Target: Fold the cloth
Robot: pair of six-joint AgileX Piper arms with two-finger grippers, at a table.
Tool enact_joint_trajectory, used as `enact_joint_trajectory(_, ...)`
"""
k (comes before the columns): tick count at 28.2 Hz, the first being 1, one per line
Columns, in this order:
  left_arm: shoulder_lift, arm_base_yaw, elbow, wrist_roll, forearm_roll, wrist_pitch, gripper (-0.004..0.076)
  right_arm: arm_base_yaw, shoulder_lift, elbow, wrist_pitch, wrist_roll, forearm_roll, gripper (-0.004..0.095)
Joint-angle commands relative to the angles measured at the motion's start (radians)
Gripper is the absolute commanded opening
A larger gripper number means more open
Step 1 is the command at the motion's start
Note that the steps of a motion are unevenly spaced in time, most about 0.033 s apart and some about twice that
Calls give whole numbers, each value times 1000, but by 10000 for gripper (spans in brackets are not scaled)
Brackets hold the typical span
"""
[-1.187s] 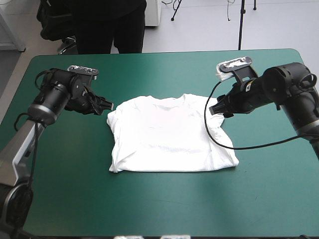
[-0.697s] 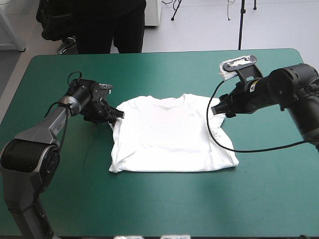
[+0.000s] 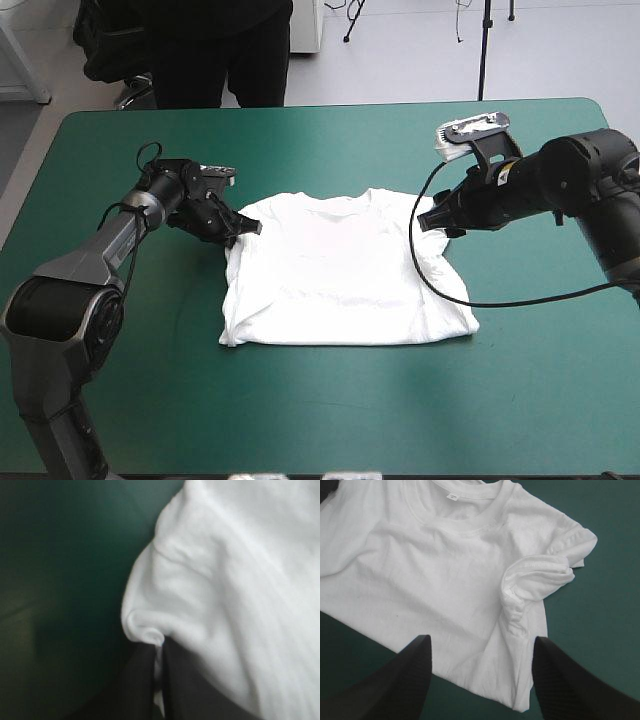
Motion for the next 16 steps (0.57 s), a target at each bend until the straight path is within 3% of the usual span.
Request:
enact_joint_trajectory(1, -48, -3, -87, -1, -21, 39, -9, 1, -31, -29, -8, -13, 11, 563)
enact_joint_trajectory(5, -82, -23, -208, -1, -33, 126, -9, 1, -31, -29, -8, -32, 11, 563)
enact_joint_trajectory(11, -122, -123, -271, -1, -45, 165, -9, 1, -31, -29, -1, -32, 11, 563)
enact_joint_trajectory(16, -48, -192, -271, -5, -35, 164, -9, 1, -38, -29, -1, -32, 15, 563)
